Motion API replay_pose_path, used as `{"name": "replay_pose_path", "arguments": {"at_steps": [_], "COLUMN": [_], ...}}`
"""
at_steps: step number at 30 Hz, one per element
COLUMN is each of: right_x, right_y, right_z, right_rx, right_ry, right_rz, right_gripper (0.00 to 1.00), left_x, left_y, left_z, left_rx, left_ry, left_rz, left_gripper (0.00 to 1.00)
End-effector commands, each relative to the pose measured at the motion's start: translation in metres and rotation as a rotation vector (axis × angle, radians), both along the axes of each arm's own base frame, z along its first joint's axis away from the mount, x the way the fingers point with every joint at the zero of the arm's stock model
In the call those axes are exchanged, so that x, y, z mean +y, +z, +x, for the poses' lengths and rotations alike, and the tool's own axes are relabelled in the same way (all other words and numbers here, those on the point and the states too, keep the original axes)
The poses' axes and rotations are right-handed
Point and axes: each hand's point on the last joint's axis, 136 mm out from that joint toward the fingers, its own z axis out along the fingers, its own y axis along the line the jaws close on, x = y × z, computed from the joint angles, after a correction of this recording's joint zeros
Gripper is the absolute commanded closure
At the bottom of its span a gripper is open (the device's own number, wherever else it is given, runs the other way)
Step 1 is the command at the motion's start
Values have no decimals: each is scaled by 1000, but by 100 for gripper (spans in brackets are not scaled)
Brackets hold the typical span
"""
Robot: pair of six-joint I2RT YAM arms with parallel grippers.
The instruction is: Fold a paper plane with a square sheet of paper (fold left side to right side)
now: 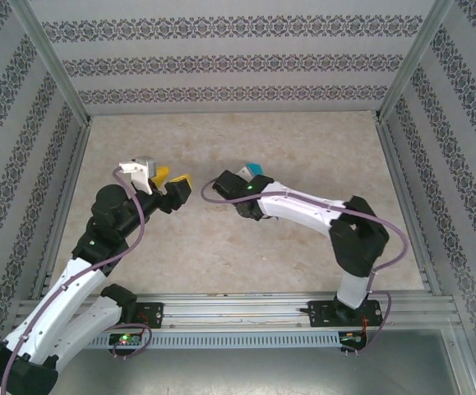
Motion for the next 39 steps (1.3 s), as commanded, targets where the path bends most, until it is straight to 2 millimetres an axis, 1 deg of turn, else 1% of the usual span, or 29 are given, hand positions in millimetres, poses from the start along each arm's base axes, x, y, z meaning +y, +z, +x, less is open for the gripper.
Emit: {"name": "replay_pose_path", "arguments": {"at_steps": [1,4,8,10,15,19,23,28,34,39], "right_x": [-3,2,5,6,11,17,19,25,32,33], "right_y": [-15,-41,-68,-79,-98,-106,-103,-89,-67,-44], "right_z": [3,2,0,-2,-10,-15,-17,-18,-21,-21], "right_rx": [3,50,105,130,198,235,240,230,235,227], "right_ry": [-38,-49,-57,-55,-62,-67,-71,-72,-80,-87], "right_rz": [-89,-125,-157,-170,-140,-103,-71,-2,146,271], "right_gripper": [100,100,100,96,87,78,70,58,38,22], "left_x": [13,14,14,13,13,11,10,8,4,0], "left_y": [-7,-6,-5,-6,-6,-7,-7,-8,-9,-11], "left_z": [0,-1,-2,-1,0,0,1,2,4,7], "left_rx": [-2,-2,-2,-2,3,8,13,17,32,49], "left_ry": [55,57,55,54,53,46,39,31,17,1], "left_rz": [46,50,51,51,51,50,50,45,35,18], "left_gripper": [23,23,23,23,23,23,23,23,22,20]}}
